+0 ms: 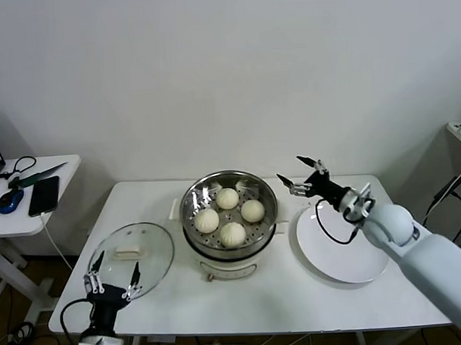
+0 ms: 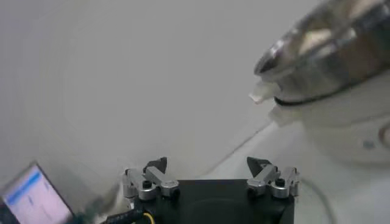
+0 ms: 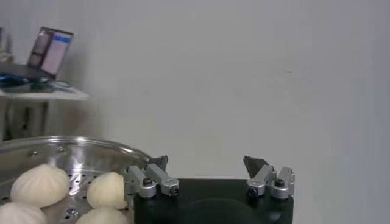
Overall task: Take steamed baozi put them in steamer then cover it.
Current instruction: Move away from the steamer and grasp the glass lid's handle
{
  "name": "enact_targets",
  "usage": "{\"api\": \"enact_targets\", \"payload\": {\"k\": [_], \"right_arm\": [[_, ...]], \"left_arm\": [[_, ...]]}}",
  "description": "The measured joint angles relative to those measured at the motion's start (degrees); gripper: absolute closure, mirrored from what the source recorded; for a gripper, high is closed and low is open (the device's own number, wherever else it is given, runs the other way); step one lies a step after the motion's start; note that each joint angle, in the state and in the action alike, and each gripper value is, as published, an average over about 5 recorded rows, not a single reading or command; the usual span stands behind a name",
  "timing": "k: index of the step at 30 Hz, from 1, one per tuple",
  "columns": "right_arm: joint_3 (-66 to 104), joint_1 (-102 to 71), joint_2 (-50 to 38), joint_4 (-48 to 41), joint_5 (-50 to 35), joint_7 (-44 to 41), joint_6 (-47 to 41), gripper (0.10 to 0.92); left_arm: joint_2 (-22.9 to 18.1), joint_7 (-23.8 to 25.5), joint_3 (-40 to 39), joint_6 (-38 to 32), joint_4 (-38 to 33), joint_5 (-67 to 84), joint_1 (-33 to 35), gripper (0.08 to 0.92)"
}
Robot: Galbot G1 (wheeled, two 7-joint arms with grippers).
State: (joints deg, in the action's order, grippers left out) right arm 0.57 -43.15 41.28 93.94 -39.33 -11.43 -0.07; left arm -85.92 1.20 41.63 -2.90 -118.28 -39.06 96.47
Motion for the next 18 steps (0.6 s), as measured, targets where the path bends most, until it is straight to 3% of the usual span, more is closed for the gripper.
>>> {"api": "enact_targets", "payload": {"k": [9,18], "right_arm": [[16.5,-16.0,6.5,2.4,3.2,0.3,-2.4,0.203],[25.1,-25.0,10.5,2.9,5.9,-0.4,-2.6,0.203]], "left_arm": [[2.5,0.4,-0.3,-0.5,4.2,-26.1,-4.0,0.177],[4.3,-2.0,-0.7,-1.6,13.8,-39.8,-10.2,0.177]]}}
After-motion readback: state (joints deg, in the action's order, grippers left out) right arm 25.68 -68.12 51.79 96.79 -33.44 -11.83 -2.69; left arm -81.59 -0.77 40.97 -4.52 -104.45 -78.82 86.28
